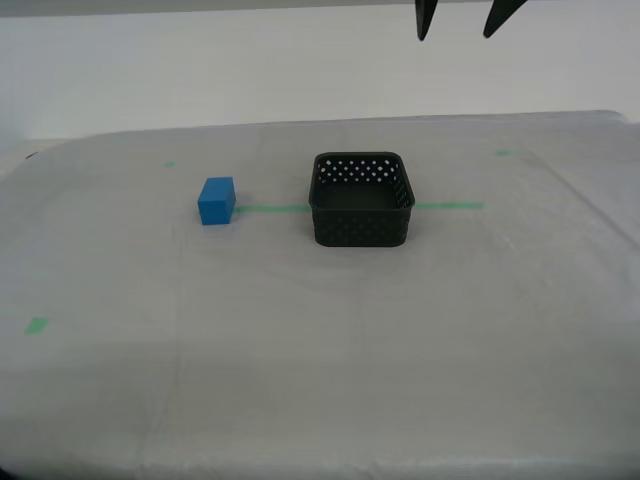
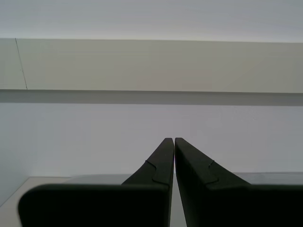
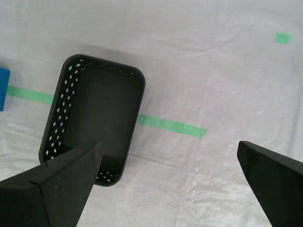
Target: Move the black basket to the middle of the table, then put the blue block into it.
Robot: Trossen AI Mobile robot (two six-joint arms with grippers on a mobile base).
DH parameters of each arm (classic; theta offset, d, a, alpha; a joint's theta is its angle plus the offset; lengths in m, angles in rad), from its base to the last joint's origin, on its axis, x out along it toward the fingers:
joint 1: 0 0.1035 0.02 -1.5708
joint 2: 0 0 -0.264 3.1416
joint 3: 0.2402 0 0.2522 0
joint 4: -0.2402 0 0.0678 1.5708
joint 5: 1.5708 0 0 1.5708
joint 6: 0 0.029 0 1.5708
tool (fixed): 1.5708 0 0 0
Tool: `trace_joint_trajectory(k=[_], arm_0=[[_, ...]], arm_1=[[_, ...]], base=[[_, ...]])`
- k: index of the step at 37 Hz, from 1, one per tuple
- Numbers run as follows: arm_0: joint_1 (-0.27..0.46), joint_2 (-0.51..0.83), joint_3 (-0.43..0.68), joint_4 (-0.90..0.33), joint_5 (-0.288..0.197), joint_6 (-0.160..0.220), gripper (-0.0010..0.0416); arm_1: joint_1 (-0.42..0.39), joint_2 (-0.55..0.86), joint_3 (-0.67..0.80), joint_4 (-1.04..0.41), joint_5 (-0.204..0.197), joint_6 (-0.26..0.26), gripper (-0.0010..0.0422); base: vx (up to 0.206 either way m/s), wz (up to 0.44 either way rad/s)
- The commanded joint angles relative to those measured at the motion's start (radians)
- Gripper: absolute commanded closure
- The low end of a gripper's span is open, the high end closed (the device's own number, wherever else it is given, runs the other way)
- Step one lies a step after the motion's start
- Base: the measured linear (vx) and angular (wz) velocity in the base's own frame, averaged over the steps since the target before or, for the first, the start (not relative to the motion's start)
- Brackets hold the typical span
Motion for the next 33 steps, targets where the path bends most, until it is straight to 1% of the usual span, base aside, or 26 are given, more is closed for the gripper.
trace_joint_trajectory(k=[1,4,9,14,20,25,33], arm_0=[[-0.018,-0.053,-0.034,0.002,0.005,-0.015,0.0006],[-0.042,-0.096,-0.077,0.014,0.005,-0.039,0.0006],[-0.092,-0.175,-0.16,0.034,0.005,-0.048,0.0006],[-0.152,-0.259,-0.259,0.074,0.004,-0.083,0.0006],[-0.221,-0.36,-0.384,0.139,0.002,-0.09,0.0006],[-0.278,-0.423,-0.48,0.205,-0.001,-0.116,0.0006],[-0.346,-0.469,-0.592,0.296,-0.004,-0.131,0.0006]], arm_1=[[0.0,0.0,0.0,0.004,0.0,0.002,0.0412],[0.0,0.0,0.001,0.004,0.0,0.002,0.0412],[0.0,0.0,0.0,0.005,0.0,0.002,0.0412],[0.0,0.0,0.001,0.005,0.0,0.002,0.0412],[0.0,0.0,0.0,0.004,0.0,0.002,0.0412],[0.0,0.0,0.0,0.004,0.0,0.002,0.0412],[0.0,0.0,0.0,0.004,0.0,0.002,0.0412]], base=[[0.0,0.0],[0.0,0.0],[0.0,0.0],[0.0,0.0],[0.0,0.0],[0.0,0.0],[0.0,0.0]])
